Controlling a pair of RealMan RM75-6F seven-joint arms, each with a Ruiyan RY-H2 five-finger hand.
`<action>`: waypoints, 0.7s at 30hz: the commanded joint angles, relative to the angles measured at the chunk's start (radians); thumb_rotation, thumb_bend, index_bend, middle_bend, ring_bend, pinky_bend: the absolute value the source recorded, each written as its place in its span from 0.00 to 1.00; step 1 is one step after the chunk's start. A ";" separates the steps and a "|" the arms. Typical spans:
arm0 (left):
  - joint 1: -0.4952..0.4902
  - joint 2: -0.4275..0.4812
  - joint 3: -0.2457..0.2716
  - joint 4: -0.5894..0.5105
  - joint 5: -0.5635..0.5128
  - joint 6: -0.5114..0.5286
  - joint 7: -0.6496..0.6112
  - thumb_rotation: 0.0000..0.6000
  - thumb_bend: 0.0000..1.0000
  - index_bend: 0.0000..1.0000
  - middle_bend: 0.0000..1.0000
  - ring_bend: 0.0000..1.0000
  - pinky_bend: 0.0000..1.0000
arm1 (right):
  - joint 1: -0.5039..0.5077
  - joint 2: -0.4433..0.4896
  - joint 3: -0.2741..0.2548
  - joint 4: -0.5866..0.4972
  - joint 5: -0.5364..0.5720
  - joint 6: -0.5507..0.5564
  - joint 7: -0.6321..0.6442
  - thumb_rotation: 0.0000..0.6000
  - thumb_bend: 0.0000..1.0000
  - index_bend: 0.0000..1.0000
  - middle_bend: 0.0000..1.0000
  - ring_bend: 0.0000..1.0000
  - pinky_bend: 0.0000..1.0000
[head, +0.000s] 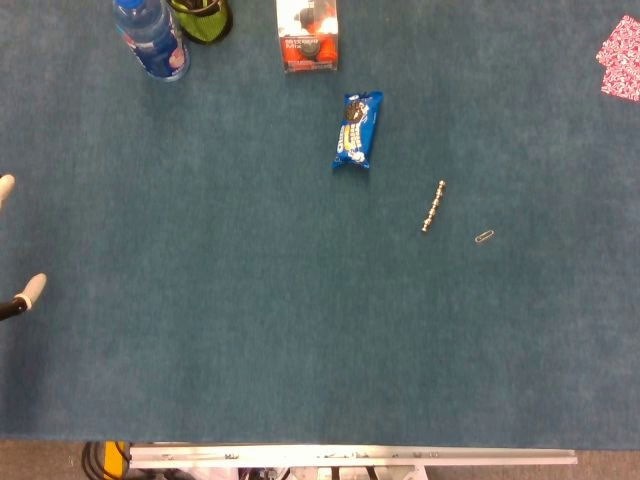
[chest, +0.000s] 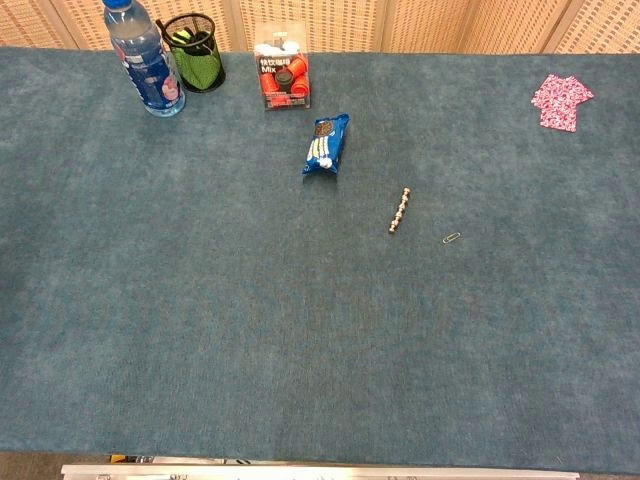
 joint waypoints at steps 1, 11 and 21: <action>-0.006 0.002 -0.004 -0.006 -0.005 -0.008 0.006 1.00 0.20 0.03 0.10 0.05 0.01 | 0.002 -0.001 -0.001 0.000 0.003 -0.006 0.002 1.00 0.20 0.51 0.53 0.46 0.55; -0.034 0.017 -0.023 -0.051 -0.033 -0.051 0.039 1.00 0.20 0.03 0.10 0.05 0.01 | 0.032 -0.006 0.006 0.011 -0.022 -0.031 0.030 1.00 0.20 0.51 0.53 0.46 0.55; -0.053 0.023 -0.032 -0.079 -0.056 -0.084 0.073 1.00 0.20 0.03 0.10 0.05 0.01 | 0.119 0.002 -0.001 0.000 -0.104 -0.126 0.031 1.00 0.20 0.51 0.53 0.47 0.56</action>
